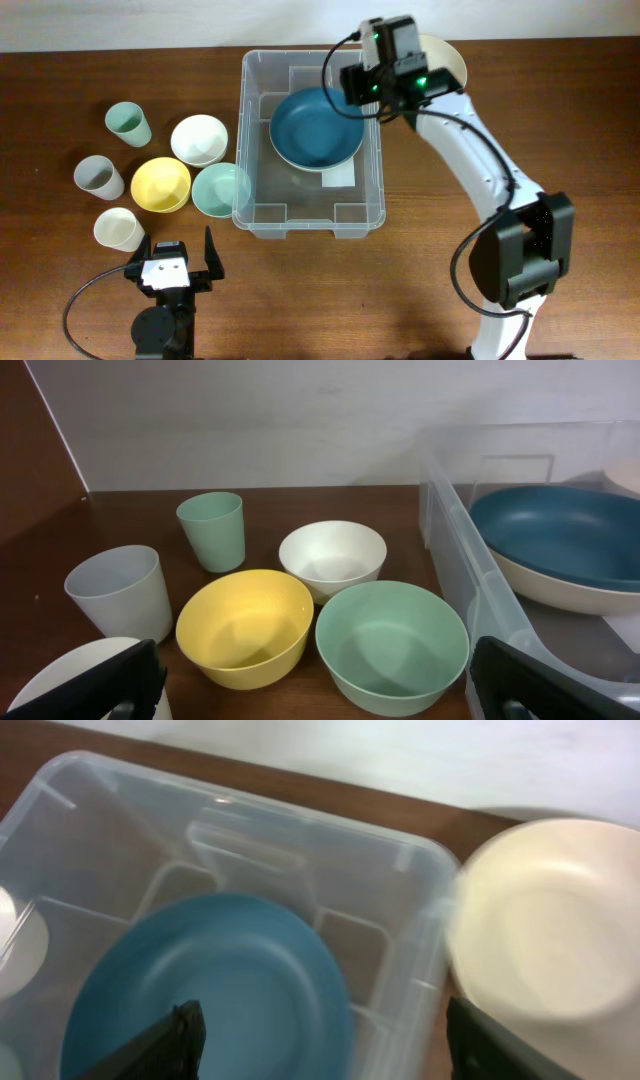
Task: Pack container
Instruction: 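Lift the blue plate and place it onto the cream plate in the container, then move the right gripper to the back cream plate and grasp its rim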
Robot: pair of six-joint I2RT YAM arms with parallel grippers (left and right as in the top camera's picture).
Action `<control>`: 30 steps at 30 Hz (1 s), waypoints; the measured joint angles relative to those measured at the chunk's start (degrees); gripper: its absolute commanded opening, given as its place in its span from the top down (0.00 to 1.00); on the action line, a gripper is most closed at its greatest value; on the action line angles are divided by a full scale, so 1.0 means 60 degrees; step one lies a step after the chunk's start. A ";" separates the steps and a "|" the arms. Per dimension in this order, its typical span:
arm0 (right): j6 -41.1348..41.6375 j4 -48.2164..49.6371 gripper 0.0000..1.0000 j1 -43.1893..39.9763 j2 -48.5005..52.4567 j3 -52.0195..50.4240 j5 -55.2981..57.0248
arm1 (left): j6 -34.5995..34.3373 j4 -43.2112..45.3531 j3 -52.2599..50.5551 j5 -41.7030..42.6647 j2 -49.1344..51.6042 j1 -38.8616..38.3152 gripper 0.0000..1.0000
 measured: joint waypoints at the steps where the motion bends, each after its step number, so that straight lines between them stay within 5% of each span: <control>1: 0.0069 -0.0350 0.28 -0.0142 -0.0011 0.0324 0.0040 | 0.0000 -0.0004 0.0000 0.0004 0.0000 0.0000 0.00; 13: 0.1275 -0.1912 0.27 -0.2812 -0.0313 0.1829 0.0335 | 0.0000 0.0000 0.0000 0.0000 0.0000 0.0000 0.00; 20: 0.1719 -0.1381 0.17 -0.3002 0.0962 0.1829 0.0364 | 0.0000 0.0000 0.0000 0.0000 0.0000 0.0004 0.00; 30: 0.2820 -0.0546 0.17 -0.3246 0.3195 0.1829 0.0361 | 0.0000 0.0000 0.0000 0.0000 0.0000 0.0000 0.00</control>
